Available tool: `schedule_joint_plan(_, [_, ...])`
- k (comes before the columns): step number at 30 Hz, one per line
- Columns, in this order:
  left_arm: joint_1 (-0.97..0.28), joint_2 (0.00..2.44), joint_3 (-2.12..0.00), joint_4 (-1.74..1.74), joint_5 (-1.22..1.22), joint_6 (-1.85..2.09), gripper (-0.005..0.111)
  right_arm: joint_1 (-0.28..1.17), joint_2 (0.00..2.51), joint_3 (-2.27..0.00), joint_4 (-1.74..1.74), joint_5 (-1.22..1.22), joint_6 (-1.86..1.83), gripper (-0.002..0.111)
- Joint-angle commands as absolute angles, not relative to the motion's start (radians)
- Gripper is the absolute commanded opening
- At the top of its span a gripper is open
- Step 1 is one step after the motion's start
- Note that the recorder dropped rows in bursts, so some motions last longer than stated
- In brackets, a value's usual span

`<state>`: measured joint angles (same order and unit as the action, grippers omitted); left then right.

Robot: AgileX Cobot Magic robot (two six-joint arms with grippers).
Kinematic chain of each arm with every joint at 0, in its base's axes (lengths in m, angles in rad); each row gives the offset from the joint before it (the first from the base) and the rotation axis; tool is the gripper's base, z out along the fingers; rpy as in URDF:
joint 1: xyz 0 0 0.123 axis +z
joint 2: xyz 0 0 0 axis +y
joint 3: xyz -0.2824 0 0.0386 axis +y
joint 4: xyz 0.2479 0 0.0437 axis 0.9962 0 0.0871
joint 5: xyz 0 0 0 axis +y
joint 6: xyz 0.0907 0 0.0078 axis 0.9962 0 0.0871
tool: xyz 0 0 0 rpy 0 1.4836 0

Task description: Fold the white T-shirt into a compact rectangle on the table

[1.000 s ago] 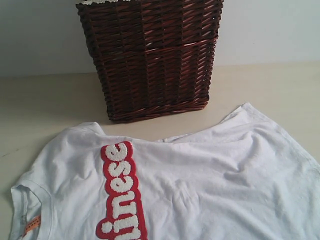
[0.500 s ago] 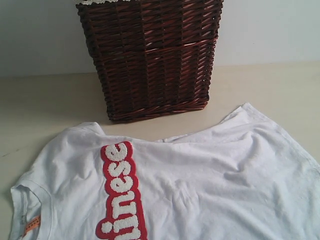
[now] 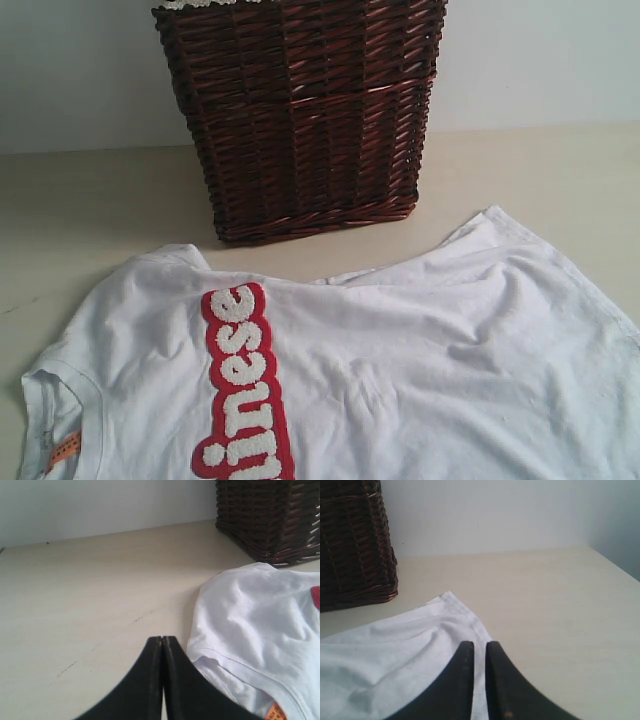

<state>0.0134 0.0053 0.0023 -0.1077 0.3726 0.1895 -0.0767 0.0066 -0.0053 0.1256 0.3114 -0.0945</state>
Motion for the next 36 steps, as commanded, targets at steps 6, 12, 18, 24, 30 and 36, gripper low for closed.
schedule_joint_plan(6, [-0.036, 0.34, -0.129, -0.073, 0.36, 0.176, 0.0, -0.083, 0.0, 0.0, 0.126, 0.306, -0.102, 0.011])
schedule_joint_plan(12, [-0.107, 0.951, -0.502, -0.099, 0.66, 0.199, 0.0, -0.083, 0.0, 0.0, 0.126, 0.306, -0.102, 0.011])
schedule_joint_plan(18, [-0.109, 1.225, -0.746, -0.133, 0.968, 0.365, 0.0, -0.083, 0.0, 0.0, 0.126, 0.306, -0.102, 0.011])
schedule_joint_plan(24, [-0.109, 1.269, -0.783, -0.217, 0.942, 0.607, 0.0, -0.083, 0.0, 0.0, 0.128, 0.306, -0.102, 0.011])
schedule_joint_plan(30, [-0.109, 1.272, -0.758, -0.335, 0.685, 0.636, 0.0, -0.083, 0.0, 0.0, 0.128, 0.306, -0.102, 0.011])
schedule_joint_plan(36, [-0.109, 1.429, -0.727, -0.494, 0.457, 0.945, 0.0, -0.083, 0.0, 0.0, 0.128, 0.306, -0.102, 0.011])
